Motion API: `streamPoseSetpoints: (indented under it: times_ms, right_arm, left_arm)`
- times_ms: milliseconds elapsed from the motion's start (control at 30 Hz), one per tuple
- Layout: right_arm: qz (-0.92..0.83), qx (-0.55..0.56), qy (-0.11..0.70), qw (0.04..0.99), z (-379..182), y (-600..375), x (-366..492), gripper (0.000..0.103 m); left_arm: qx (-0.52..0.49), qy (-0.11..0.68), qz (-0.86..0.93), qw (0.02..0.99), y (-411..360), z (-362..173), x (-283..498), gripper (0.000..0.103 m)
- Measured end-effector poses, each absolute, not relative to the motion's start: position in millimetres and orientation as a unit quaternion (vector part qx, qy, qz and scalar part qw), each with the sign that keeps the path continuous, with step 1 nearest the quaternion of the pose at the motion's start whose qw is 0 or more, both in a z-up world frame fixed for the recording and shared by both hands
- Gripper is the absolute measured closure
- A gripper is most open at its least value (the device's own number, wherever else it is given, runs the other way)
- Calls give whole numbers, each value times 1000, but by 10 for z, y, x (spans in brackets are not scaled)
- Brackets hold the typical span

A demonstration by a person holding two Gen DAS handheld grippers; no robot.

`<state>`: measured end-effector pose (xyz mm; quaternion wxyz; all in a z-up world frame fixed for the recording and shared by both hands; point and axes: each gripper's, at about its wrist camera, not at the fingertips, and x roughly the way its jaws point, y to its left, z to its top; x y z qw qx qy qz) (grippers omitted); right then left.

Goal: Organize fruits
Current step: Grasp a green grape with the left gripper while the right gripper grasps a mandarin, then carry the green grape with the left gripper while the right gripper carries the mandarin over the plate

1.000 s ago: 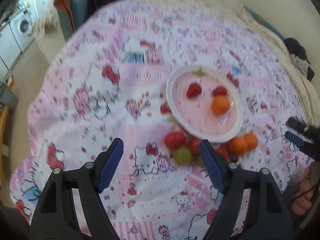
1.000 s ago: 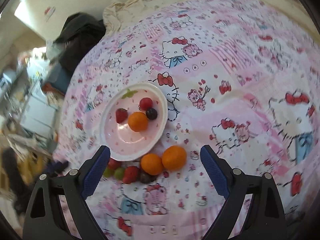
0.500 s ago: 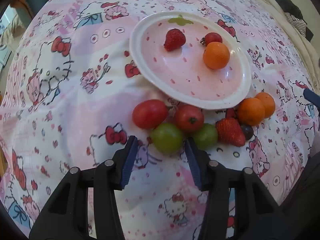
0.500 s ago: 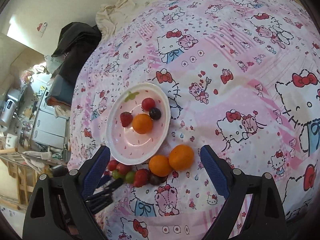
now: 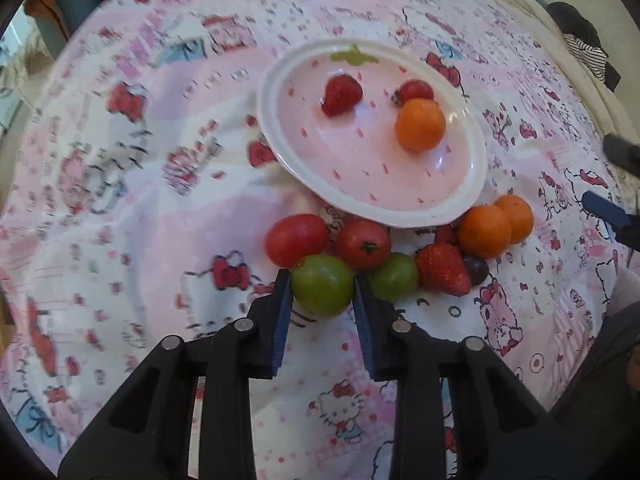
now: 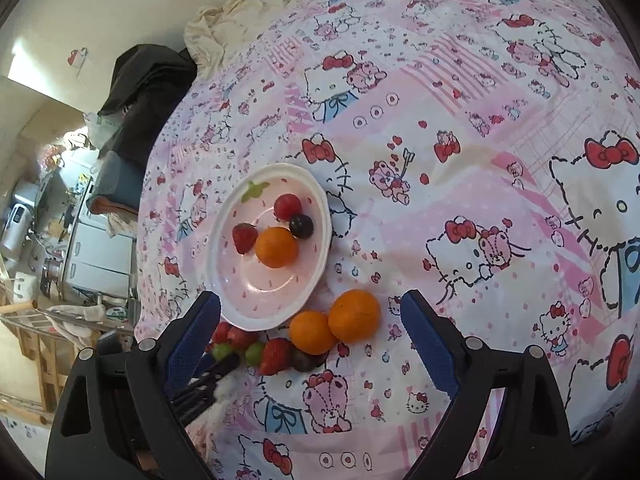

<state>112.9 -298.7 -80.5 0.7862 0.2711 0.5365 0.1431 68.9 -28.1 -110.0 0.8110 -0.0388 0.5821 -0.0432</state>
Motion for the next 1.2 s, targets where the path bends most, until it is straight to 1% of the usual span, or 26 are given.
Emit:
streamPoseSetpoints:
  times_ms: [33,100,133,233,400,533,600,667,767,867,1100,1200]
  right_arm:
    - [140,270,542,784,-835,-2987,1135,10]
    - [126,258,558,779,-916,-2978,1148,18]
    - [121,252,569,773,-979,-2965,1158,28]
    - [119,254,598,751,-1161,-2932,1193,44]
    - [109,251,625,732,-1374,-2861,1273,45]
    - [104,242,641,721,-1509,-2805,1321,53]
    - [103,239,643,720,-1540,-2801,1319,54]
    - [109,240,642,720,-1541,-2792,1312,60]
    - [115,242,642,719,-1532,-2795,1292,62]
    - [118,235,627,733,-1438,-2797,1271,63]
    - [149,257,558,775,-1015,-2861,1157,63]
    - [160,245,527,798,-817,-2865,1080,63]
  left_arm:
    - [-45,579,-44,813,-258,-1057,666,77]
    - [-54,570,-40,819,-221,-954,619,77]
    - [-57,561,-39,825,-201,-871,590,77]
    - [-61,547,-34,834,-167,-734,565,77]
    - [-74,534,-28,842,-102,-609,558,77]
    - [-78,531,-24,844,-49,-601,571,77]
    - [-73,527,-19,847,-36,-600,570,77]
    - [-67,520,-12,852,-37,-585,562,77]
    - [-49,509,-6,859,-55,-567,573,77]
    - [-36,500,-6,865,-79,-552,575,77]
    - [-25,479,4,878,-28,-461,523,77]
    - [-32,462,4,886,40,-339,511,77]
